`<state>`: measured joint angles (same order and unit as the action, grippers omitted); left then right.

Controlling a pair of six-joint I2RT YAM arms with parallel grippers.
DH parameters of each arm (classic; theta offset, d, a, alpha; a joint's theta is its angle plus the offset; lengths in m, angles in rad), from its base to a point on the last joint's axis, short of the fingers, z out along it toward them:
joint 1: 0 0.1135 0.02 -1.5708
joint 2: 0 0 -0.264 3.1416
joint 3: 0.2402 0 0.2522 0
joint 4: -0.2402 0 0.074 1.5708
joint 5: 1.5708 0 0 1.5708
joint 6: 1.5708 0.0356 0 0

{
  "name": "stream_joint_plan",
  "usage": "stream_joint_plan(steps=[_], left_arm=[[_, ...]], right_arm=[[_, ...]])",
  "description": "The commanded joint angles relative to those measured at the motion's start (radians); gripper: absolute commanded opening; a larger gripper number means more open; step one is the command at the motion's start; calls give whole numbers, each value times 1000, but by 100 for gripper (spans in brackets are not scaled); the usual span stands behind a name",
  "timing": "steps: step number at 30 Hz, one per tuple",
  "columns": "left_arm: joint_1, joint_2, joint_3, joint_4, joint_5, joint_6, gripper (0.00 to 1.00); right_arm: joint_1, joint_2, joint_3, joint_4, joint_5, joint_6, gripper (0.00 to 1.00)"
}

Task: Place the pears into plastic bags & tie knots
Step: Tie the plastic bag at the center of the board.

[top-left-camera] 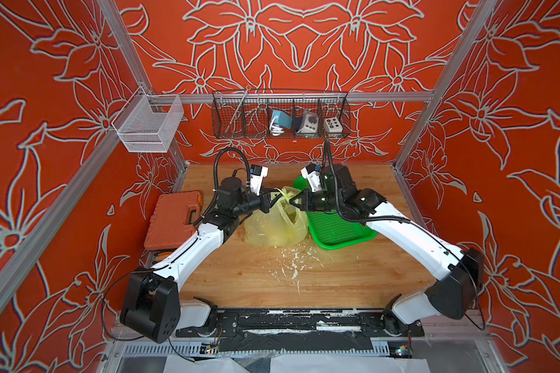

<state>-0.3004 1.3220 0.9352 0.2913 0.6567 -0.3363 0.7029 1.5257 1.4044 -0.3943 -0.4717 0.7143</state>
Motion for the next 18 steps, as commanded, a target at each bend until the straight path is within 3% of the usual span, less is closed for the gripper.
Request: stream_joint_plan(steps=[1, 11, 13, 18], left_arm=[[18, 0, 40, 43, -36, -2, 0], [20, -3, 37, 22, 76, 26, 0], [22, 2, 46, -17, 115, 47, 13], [32, -3, 45, -90, 183, 76, 30]], right_arm=[[10, 59, -42, 7, -34, 35, 0], [9, 93, 14, 21, 12, 19, 0], [9, 92, 11, 31, 30, 16, 0], [2, 94, 10, 39, 48, 13, 0]])
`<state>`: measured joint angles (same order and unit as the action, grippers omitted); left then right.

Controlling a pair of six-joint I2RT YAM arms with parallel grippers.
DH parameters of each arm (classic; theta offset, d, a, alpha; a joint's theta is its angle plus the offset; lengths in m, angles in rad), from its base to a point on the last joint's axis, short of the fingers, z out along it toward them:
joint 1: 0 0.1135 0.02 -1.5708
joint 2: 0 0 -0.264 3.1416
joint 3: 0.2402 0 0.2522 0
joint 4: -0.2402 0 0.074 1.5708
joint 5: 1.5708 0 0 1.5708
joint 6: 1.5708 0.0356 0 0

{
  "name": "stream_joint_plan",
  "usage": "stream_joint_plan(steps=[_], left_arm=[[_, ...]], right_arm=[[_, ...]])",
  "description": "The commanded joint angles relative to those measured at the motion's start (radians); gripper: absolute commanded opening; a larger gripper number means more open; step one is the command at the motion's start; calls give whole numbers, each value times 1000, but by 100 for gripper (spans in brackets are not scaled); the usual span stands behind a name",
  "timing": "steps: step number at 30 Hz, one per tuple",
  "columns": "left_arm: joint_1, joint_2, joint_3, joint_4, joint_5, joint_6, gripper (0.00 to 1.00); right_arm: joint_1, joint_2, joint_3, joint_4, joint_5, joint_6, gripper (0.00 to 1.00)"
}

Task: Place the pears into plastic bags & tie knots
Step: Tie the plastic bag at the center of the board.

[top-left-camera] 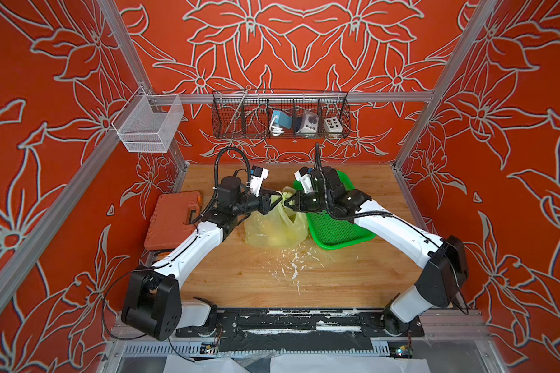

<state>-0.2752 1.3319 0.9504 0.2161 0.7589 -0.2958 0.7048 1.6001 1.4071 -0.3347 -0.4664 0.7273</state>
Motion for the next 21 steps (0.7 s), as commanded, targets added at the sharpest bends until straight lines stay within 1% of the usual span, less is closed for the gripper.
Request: stream_joint_plan(steps=[1, 6, 8, 10, 15, 21], left_arm=[[10, -16, 28, -30, 85, 42, 33], [28, -37, 5, -37, 106, 43, 43], [34, -34, 11, -53, 131, 51, 45], [37, -24, 19, -69, 144, 54, 47], [36, 6, 20, -22, 140, 21, 50], [10, 63, 55, -5, 127, 14, 50]], right_arm=[[-1, 20, 7, -21, 43, -3, 0], [-8, 16, 1, -23, 49, -9, 0], [-9, 14, -6, -21, 51, -9, 0], [-10, 13, -12, -19, 50, -8, 0], [-11, 10, -18, -16, 49, -11, 0], [-11, 12, -23, -15, 44, -13, 0]])
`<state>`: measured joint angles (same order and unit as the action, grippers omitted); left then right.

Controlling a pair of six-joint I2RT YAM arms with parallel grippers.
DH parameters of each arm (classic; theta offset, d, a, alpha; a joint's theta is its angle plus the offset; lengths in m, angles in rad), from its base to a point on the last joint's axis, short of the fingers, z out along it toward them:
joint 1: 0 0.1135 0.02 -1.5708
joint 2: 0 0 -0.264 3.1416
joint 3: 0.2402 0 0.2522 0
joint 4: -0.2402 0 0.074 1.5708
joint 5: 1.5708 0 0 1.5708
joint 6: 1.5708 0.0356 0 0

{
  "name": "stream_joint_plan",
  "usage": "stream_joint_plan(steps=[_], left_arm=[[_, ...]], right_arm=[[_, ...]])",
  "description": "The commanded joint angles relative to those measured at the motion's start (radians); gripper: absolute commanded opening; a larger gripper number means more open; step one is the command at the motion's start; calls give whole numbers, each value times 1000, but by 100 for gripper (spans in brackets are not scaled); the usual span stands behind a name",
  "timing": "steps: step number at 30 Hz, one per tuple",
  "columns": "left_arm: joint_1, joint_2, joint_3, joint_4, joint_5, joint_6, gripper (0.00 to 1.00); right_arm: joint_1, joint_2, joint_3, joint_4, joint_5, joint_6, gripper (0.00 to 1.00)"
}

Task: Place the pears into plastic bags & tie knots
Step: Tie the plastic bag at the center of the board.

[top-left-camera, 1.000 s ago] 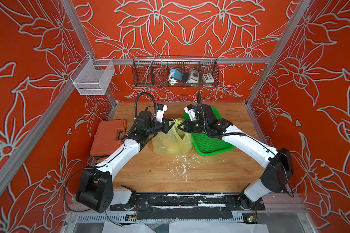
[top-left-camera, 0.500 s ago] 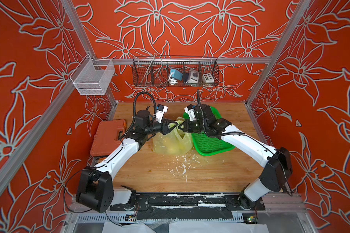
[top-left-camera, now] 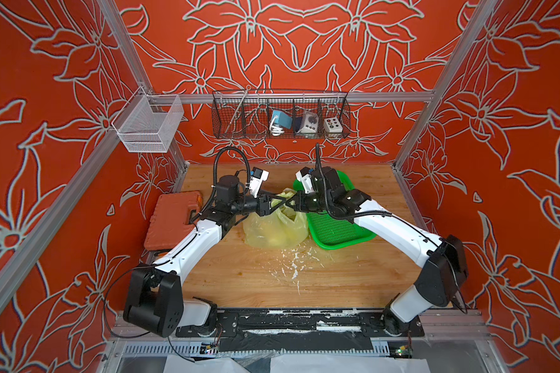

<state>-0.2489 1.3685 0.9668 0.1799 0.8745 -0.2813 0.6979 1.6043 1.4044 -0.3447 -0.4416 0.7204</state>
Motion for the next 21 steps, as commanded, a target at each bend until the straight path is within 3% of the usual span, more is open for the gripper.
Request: stream_joint_plan(steps=[1, 4, 8, 13, 14, 16, 17, 21], left_arm=[[-22, 35, 46, 30, 9, 2, 49], [-30, 61, 57, 33, 6, -1, 35], [-30, 54, 48, 38, -22, 2, 0], [-30, 18, 24, 62, -67, -4, 0], [-30, 12, 21, 64, -76, -4, 0], [-30, 2, 17, 69, -87, -5, 0], [-30, -3, 16, 67, -94, -5, 0], [-30, -22, -1, 84, -129, -17, 0]], right_arm=[[-5, 8, -18, -6, 19, -7, 0], [-6, 7, -18, -9, 19, -11, 0], [-10, -2, -22, -23, 21, -17, 0], [-30, -44, -47, -50, 27, -20, 0], [-43, -59, -53, -54, 18, -19, 6], [-61, -101, -73, -51, 6, -8, 30], [-73, -125, -77, -56, -5, -4, 36], [-90, -197, -58, -67, -40, 15, 45]])
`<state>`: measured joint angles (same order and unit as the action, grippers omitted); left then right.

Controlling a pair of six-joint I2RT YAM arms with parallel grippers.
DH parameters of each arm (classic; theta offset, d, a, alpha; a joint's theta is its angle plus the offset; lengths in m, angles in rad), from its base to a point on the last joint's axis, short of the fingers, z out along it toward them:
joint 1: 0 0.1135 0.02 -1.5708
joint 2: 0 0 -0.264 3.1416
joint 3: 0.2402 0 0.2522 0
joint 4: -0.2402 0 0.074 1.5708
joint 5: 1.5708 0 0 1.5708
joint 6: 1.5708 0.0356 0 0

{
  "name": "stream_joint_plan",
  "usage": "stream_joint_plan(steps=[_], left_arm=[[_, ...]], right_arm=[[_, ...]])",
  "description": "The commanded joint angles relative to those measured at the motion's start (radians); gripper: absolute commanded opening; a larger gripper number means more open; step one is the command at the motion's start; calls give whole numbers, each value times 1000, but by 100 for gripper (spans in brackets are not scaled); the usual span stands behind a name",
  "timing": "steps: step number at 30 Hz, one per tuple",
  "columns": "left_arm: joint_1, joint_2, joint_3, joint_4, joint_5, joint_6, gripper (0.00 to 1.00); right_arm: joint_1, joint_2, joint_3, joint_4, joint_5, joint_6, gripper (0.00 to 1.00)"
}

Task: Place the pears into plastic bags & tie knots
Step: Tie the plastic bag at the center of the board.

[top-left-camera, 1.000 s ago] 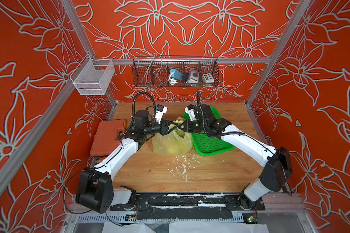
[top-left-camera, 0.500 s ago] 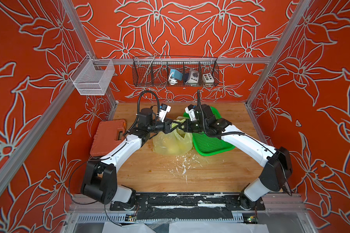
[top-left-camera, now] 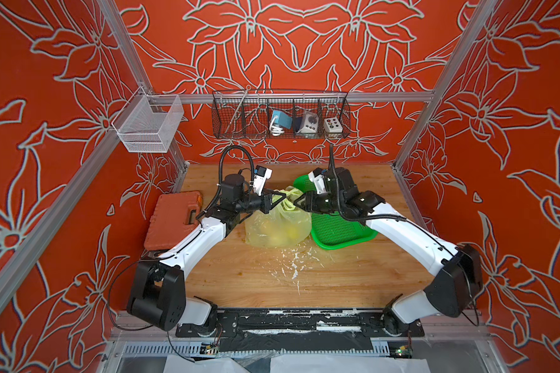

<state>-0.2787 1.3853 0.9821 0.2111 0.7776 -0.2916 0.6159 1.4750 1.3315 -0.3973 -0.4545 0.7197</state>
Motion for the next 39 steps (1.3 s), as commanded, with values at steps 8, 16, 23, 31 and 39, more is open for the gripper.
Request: stream_joint_plan(steps=[8, 16, 23, 31, 39], left_arm=[[-3, -88, -82, 136, -96, -56, 0], [-5, -98, -93, 176, -107, -94, 0], [-7, -91, -83, 207, -103, -122, 0], [-11, -99, -95, 209, -89, -131, 0], [-14, -123, -139, 230, -81, -155, 0]], right_arm=[[2, -53, 7, 212, -179, 245, 56], [46, 42, 1, 366, -257, 381, 58], [65, 71, -35, 378, -217, 404, 60], [59, 90, -47, 385, -109, 413, 60], [30, 125, -26, 493, -41, 469, 61]])
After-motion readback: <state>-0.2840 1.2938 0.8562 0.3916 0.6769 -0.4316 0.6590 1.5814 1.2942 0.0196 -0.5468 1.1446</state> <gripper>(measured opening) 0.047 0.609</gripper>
